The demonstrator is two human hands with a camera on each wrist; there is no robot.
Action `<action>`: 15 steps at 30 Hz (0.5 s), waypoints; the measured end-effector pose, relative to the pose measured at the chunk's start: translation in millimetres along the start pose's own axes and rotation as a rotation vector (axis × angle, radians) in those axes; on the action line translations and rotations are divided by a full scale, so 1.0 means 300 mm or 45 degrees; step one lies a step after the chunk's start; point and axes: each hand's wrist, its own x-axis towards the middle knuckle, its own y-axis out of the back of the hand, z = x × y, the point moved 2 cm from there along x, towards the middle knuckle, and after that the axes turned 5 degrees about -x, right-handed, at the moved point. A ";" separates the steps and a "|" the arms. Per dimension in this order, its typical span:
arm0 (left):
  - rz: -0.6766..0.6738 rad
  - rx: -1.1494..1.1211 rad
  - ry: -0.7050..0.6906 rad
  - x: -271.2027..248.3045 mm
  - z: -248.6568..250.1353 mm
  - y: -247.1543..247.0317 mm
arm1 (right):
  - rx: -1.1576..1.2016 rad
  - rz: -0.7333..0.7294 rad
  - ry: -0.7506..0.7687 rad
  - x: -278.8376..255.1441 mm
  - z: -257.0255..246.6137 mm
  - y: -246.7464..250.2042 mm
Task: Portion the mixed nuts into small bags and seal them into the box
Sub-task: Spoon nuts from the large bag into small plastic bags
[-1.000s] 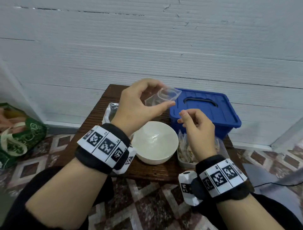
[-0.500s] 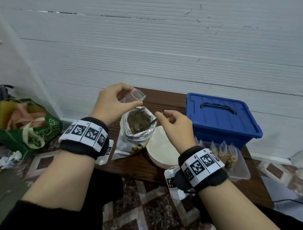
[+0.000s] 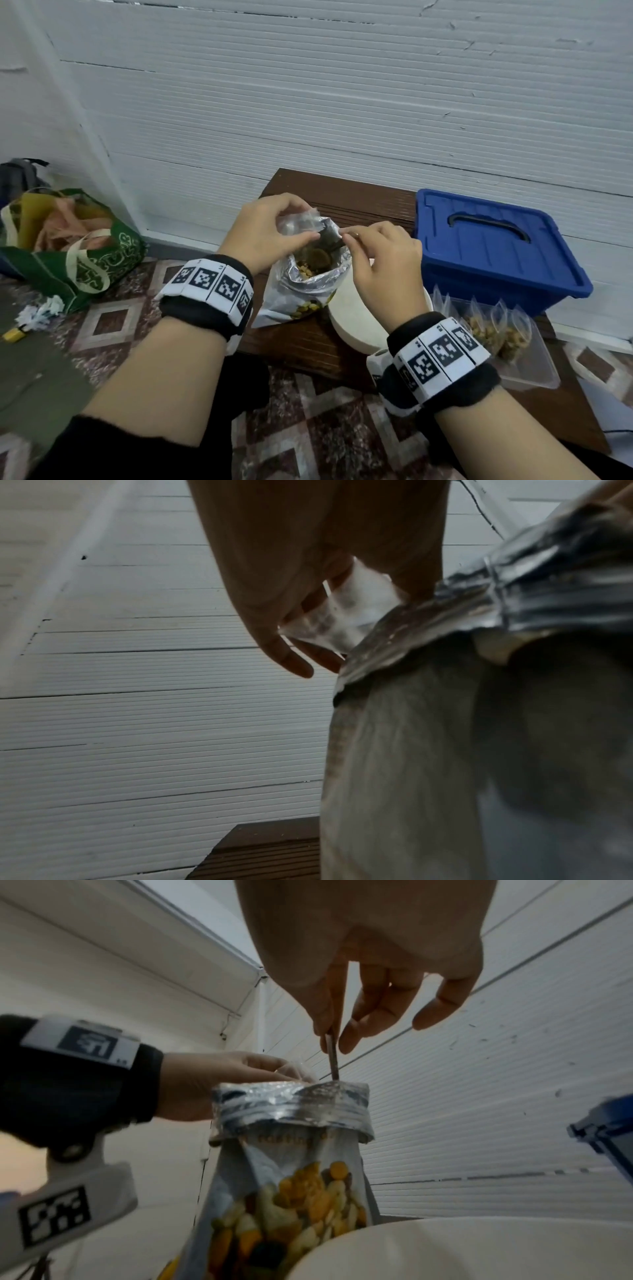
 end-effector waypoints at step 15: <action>0.023 0.147 -0.099 -0.001 -0.006 -0.023 | 0.100 -0.212 -0.270 0.023 0.005 -0.038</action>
